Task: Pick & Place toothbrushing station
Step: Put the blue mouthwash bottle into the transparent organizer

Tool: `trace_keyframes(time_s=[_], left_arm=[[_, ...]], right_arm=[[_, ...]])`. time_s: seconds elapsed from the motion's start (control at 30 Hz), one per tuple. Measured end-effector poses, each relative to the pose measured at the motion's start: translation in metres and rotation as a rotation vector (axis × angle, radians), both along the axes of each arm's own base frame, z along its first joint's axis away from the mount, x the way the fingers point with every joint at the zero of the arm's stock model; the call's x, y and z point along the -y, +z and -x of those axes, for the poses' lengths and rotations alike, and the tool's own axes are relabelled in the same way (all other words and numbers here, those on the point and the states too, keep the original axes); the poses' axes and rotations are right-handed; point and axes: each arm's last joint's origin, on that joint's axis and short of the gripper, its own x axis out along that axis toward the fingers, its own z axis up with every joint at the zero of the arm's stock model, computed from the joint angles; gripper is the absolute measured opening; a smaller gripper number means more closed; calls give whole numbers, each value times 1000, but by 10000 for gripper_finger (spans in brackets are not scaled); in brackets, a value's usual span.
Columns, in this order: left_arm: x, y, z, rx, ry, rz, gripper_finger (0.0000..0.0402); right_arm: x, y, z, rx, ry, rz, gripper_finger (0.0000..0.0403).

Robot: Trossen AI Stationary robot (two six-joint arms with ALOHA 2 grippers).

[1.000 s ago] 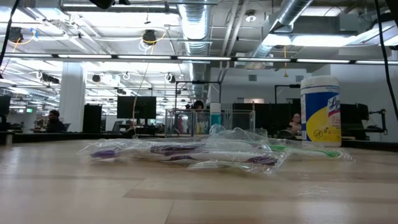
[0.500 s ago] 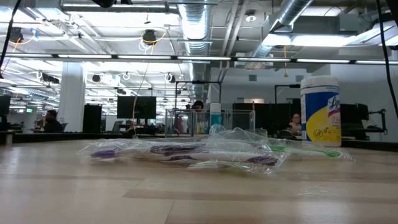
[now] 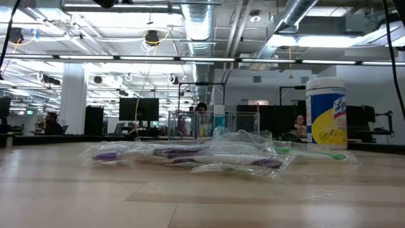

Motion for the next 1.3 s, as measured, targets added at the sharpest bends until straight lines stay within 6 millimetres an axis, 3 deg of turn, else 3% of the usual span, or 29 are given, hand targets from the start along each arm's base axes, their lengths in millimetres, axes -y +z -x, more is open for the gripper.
trace_keyframes(time_s=[0.23,0.43,0.67,0.93,1.3], left_arm=[[-13,-1,10,-2,56,-58,189],[-30,-1,24,-19,115,-70,220],[-57,-3,52,-41,239,-163,215],[-80,-3,81,-10,459,-340,195],[-83,-3,86,30,565,-513,176]], right_arm=[[1,2,1,19,-13,-6,78],[5,5,2,45,-24,0,79],[8,10,5,85,-61,-57,80],[13,46,25,269,-78,-327,81],[14,66,42,424,-94,-680,81]])
